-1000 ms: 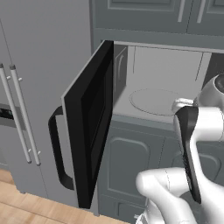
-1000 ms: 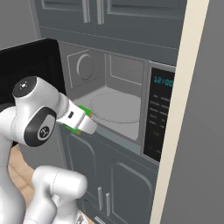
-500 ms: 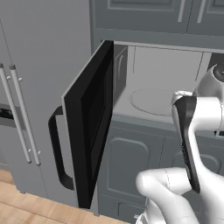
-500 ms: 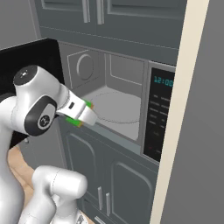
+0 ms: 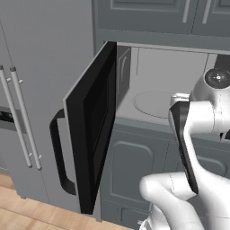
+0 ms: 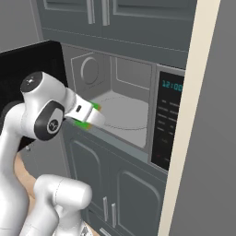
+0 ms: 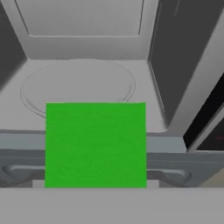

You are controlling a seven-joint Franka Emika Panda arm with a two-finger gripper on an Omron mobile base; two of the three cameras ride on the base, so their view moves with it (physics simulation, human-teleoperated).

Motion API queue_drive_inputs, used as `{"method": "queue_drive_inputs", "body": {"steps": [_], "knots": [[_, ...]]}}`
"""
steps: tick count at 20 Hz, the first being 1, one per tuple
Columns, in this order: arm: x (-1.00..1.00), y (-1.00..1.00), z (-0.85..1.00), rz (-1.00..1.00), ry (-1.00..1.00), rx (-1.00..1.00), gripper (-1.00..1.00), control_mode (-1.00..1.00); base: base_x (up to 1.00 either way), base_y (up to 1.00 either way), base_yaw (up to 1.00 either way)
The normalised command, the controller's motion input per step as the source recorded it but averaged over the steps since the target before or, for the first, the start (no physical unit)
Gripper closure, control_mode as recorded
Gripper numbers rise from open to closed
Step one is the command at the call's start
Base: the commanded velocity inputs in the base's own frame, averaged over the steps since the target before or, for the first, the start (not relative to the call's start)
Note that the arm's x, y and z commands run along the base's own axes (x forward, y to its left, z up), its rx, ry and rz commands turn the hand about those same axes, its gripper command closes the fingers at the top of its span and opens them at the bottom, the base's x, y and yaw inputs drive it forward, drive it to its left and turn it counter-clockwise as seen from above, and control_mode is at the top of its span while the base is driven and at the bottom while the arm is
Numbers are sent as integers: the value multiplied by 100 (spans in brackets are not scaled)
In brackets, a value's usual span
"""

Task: Place the sponge inside the microwave to prepare for sanitizing.

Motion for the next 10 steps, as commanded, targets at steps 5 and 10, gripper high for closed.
{"method": "queue_drive_inputs", "body": {"steps": [5,10], "knots": [[55,-1,-5,0,1,-4,100,-100,0,0,0],[57,-12,-18,0,0,0,100,-100,0,0,0]]}}
